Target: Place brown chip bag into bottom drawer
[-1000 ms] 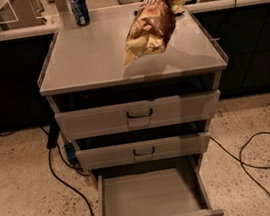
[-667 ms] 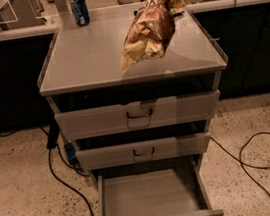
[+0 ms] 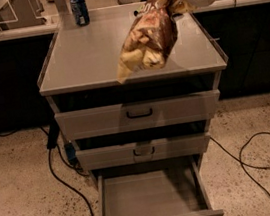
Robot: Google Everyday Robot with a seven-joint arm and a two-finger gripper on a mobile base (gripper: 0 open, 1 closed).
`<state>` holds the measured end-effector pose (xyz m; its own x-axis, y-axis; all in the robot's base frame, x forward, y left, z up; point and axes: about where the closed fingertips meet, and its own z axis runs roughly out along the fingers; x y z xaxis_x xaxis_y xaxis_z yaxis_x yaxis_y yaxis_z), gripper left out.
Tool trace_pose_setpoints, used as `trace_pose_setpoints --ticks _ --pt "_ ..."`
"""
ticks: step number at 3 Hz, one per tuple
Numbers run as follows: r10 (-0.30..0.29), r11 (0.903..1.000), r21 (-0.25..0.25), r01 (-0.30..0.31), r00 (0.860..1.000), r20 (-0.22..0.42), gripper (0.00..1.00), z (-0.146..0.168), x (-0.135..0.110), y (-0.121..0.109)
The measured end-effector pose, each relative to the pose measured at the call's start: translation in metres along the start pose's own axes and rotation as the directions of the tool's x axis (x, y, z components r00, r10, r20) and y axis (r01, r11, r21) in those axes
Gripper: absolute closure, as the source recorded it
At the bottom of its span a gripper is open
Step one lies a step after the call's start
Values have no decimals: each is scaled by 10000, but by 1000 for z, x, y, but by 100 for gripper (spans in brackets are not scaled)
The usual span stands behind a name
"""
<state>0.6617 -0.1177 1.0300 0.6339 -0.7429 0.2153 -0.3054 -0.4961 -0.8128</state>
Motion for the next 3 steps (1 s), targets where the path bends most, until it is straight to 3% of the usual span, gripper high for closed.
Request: trace_pose_setpoints --ticks 1,3 --pt "-9 10000 57 10 9999 -105 100 -25 -27 1" --pt "-43 10000 49 43 10000 -11 100 -23 -35 13"
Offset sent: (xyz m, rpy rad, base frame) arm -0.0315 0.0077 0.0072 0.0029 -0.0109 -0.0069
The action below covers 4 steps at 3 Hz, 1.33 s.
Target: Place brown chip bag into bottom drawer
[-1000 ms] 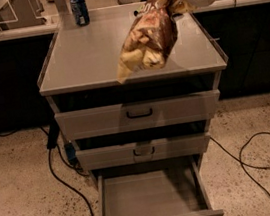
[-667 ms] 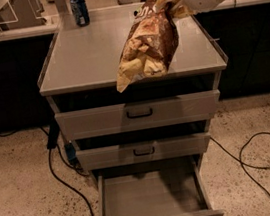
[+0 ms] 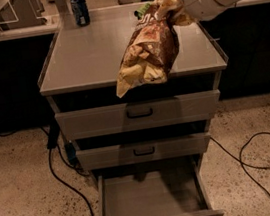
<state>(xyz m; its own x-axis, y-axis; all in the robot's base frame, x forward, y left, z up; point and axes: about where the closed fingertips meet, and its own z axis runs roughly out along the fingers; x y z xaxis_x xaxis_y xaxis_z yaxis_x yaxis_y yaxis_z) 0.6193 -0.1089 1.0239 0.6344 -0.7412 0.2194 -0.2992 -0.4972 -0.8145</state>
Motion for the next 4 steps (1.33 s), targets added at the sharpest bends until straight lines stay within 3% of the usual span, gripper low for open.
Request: trace_pose_setpoints --ticks 4 --pt "727 9944 -810 -680 9957 567 100 13 -62 128"
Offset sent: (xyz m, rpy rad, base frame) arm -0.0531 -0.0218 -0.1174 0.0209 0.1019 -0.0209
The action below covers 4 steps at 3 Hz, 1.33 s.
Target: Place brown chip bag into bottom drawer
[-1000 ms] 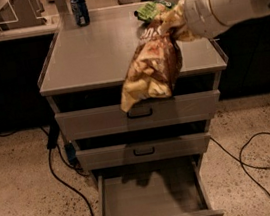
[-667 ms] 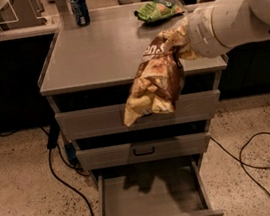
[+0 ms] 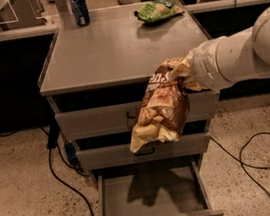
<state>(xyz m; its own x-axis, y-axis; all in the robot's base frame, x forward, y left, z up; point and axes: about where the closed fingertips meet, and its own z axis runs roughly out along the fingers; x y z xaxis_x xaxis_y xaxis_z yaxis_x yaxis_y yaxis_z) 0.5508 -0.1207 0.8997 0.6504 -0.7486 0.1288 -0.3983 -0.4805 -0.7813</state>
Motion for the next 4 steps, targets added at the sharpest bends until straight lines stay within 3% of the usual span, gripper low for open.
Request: trace_pose_setpoints --ticks 1,2,4 --pt "356 9992 -203 -354 9993 122 100 4 -15 25" --pt "237 9995 -197 -236 9997 58 100 8 -22 33" --pt "329 9987 -390 -325 9994 89 100 47 -54 101"
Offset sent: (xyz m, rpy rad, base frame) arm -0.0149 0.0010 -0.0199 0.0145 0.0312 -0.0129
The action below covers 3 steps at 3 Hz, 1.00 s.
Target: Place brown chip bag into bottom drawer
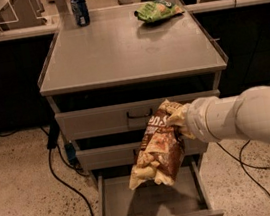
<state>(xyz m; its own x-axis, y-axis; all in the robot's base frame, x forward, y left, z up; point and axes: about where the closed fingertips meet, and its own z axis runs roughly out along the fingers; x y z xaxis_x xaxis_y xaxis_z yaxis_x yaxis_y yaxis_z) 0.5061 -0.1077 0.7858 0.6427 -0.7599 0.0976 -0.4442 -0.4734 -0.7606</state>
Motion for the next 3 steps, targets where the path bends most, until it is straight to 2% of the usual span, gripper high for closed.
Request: trace_pose_setpoints --ticks 2,3 --pt "-68 9999 -123 78 9968 795 100 65 -42 82" --pt "-191 9998 -96 199 9965 812 100 73 -46 90"
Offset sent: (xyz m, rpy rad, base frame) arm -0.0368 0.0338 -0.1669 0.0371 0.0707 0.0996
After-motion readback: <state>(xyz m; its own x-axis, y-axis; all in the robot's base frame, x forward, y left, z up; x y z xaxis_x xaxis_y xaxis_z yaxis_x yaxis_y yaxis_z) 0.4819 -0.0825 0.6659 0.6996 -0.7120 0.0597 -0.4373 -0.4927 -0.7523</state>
